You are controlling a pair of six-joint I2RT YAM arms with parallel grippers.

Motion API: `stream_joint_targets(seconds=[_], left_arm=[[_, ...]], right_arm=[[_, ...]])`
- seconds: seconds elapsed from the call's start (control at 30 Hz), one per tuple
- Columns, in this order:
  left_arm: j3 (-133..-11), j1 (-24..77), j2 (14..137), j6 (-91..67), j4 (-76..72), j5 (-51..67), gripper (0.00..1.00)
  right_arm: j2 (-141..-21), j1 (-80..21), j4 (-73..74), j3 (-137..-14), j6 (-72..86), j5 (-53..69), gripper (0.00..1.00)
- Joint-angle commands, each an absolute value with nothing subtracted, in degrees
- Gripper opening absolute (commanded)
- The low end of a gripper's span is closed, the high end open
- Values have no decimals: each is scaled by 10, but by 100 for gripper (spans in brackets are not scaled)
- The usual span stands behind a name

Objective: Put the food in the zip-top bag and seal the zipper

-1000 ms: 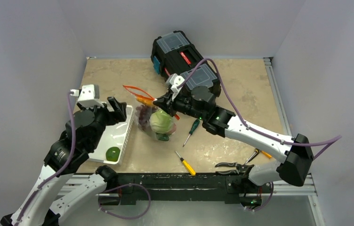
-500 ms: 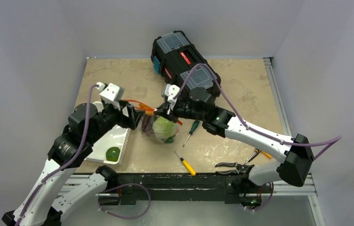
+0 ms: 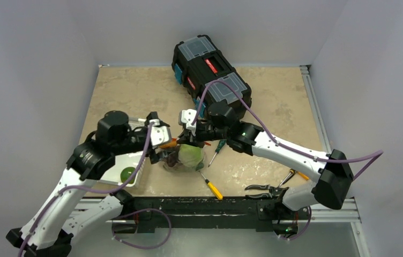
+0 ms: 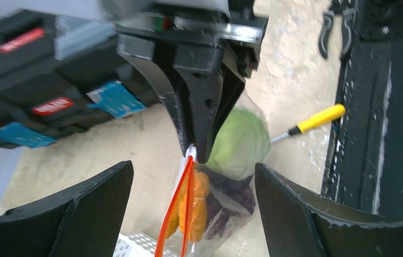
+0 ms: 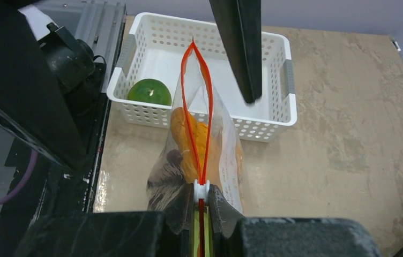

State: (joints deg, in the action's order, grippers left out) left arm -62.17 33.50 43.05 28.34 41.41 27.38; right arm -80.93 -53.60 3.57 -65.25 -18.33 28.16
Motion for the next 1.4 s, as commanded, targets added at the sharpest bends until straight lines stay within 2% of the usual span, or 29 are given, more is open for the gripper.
stream_joint_targets(seconds=[0.0,0.17,0.37,0.5,0.63,0.9,0.93,1.03,1.17,1.2,1.23,1.37], left_arm=[[-646,333,464,340,471,335,80],[-614,332,450,329,435,307,63],[-585,331,440,315,439,284,63],[-579,329,443,308,446,254,59],[-566,324,444,286,423,231,41],[-558,323,455,269,434,265,36],[-559,323,456,270,437,264,33],[-559,324,454,268,434,251,10],[-554,324,440,254,424,247,0],[-553,324,437,248,421,250,0],[-554,323,436,242,423,260,0],[-552,323,426,219,417,284,0]], right_arm=[[-778,-536,19,-694,-204,313,0],[-767,-536,26,-694,-206,319,0],[-765,-536,32,-693,-206,330,0],[-762,-536,33,-693,-207,336,0],[-761,-536,33,-691,-209,339,0],[-763,-537,29,-687,-210,342,0],[-763,-536,28,-688,-209,342,0],[-764,-537,28,-688,-210,340,0],[-761,-536,12,-681,-178,297,0],[-758,-535,7,-677,-164,285,12],[-752,-535,3,-665,-148,271,32],[-727,-535,-43,-613,-104,241,64]])
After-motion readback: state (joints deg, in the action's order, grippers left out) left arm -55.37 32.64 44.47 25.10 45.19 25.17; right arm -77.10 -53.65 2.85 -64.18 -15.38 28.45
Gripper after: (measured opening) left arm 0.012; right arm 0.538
